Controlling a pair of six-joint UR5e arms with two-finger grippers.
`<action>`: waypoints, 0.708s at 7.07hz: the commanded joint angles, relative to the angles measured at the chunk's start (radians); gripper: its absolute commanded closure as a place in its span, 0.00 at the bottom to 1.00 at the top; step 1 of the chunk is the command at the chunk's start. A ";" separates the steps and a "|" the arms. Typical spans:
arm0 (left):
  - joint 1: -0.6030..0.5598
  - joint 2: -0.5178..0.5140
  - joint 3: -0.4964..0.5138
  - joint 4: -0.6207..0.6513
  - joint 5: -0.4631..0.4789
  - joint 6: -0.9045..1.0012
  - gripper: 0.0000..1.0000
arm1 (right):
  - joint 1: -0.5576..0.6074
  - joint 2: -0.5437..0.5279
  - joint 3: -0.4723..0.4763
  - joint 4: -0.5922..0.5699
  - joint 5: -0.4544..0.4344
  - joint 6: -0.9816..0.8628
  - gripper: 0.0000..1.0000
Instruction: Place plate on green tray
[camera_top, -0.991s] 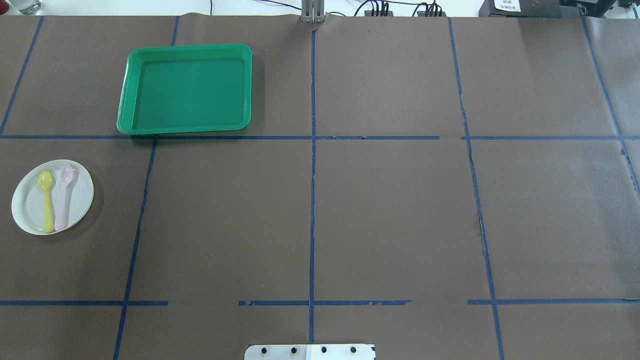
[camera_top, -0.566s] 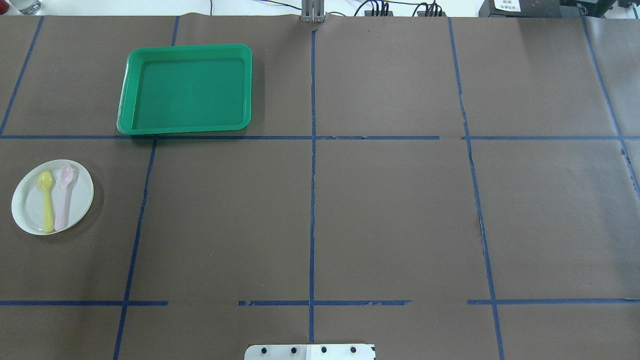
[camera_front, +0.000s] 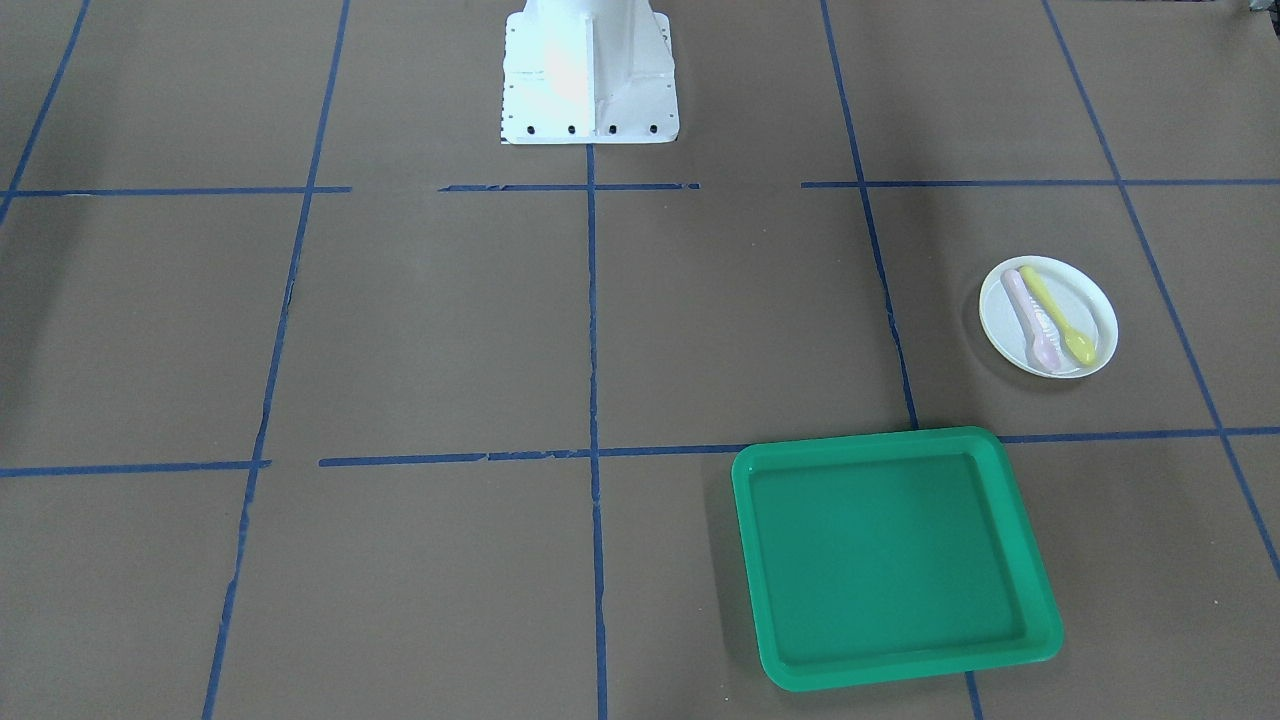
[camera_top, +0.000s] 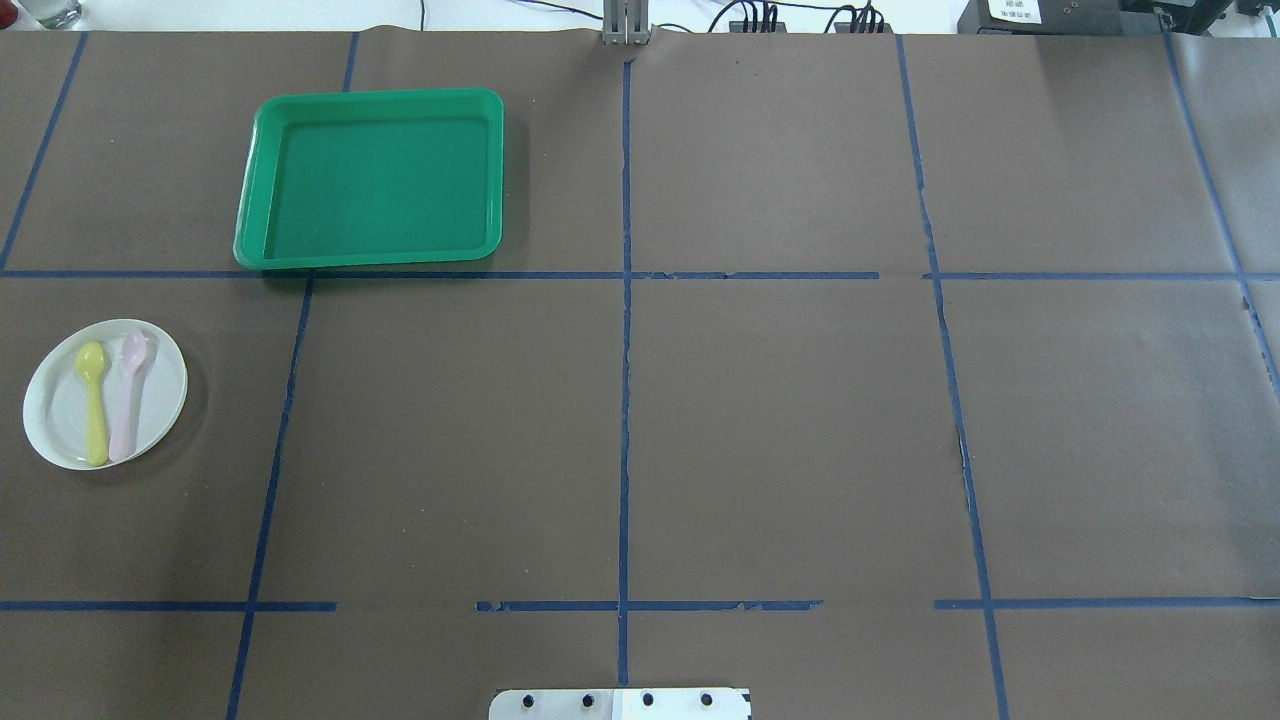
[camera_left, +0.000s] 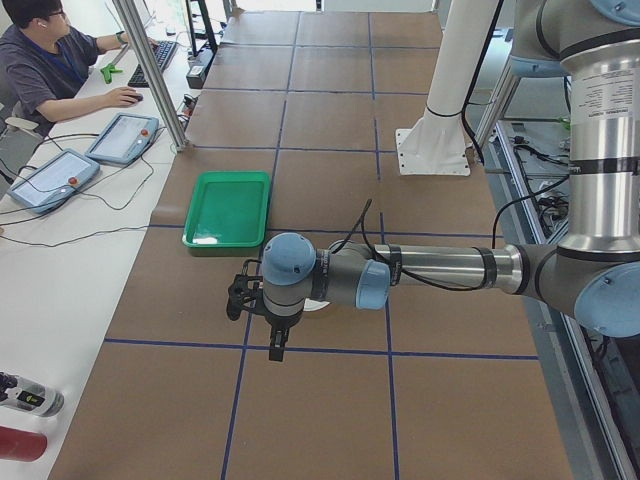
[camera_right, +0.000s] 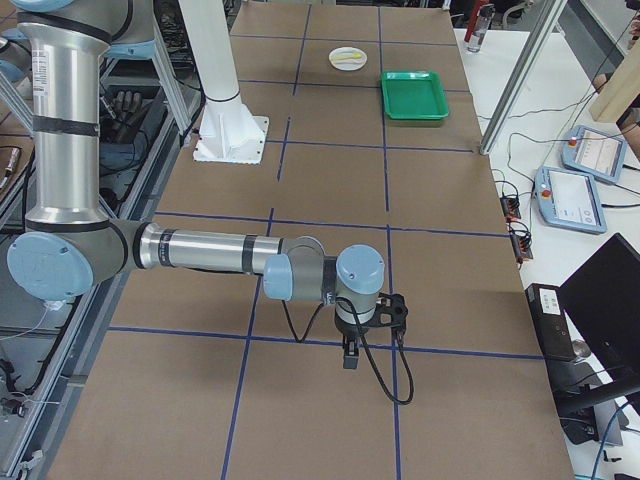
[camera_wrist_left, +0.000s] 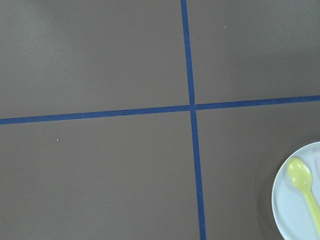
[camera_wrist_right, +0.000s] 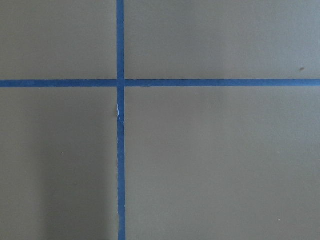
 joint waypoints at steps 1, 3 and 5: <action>0.140 0.086 0.002 -0.297 0.002 -0.305 0.00 | 0.000 0.000 0.000 0.000 0.000 0.000 0.00; 0.272 0.091 0.054 -0.412 0.003 -0.471 0.00 | 0.000 0.000 0.000 0.000 0.000 0.000 0.00; 0.366 0.080 0.180 -0.641 0.029 -0.641 0.00 | 0.000 0.000 0.000 0.000 0.000 0.000 0.00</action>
